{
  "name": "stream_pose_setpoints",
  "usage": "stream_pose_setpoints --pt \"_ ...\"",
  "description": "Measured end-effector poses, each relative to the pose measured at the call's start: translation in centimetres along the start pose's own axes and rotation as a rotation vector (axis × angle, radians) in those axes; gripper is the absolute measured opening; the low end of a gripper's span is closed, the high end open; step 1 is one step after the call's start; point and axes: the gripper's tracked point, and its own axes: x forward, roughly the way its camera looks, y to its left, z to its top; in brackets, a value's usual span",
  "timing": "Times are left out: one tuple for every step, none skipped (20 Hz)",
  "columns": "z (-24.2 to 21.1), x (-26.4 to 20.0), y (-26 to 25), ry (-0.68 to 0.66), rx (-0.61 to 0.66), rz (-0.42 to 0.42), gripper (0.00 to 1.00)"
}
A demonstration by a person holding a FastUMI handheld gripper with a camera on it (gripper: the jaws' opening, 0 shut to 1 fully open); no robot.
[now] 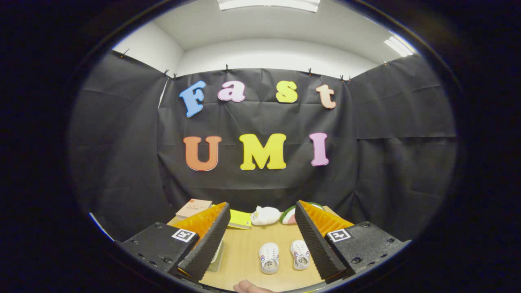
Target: Open the storage box then place both shoes into the box .Put the left shoe in first, then the right shoe, with the right side of both shoes facing outward in a uniform manner.
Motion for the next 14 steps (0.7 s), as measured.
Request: stream_pose_setpoints --pt "0.0 0.0 -0.2 -0.005 -0.002 -0.007 1.0" --pt "0.3 -0.1 -0.4 -0.015 -0.001 -0.013 1.0" --pt "0.4 -0.2 -0.5 -0.022 0.0 -0.016 1.0" --pt "0.3 0.0 -0.7 -0.025 0.002 -0.017 1.0" --pt "0.4 0.1 -0.9 -0.024 0.003 -0.021 1.0" --pt "0.3 0.3 -0.9 -0.024 0.004 -0.023 1.0" --pt "0.2 0.6 -0.9 -0.023 0.003 -0.02 1.0" --pt "-0.2 1.0 -1.0 -0.017 -0.002 -0.016 1.0" --pt "-0.6 1.6 -1.0 -0.009 -0.009 -0.012 1.0" --pt "-1.2 2.2 -1.0 0.001 -0.015 -0.005 1.0" --pt "-1.5 2.8 -0.9 0.005 -0.01 0.006 1.0" --pt "-2.1 3.7 -0.7 0.013 -0.001 0.019 1.0" --pt "-3.0 4.8 -0.6 0.027 0.013 0.033 1.0" --pt "-3.9 6.0 -0.5 0.047 0.026 0.044 1.0"
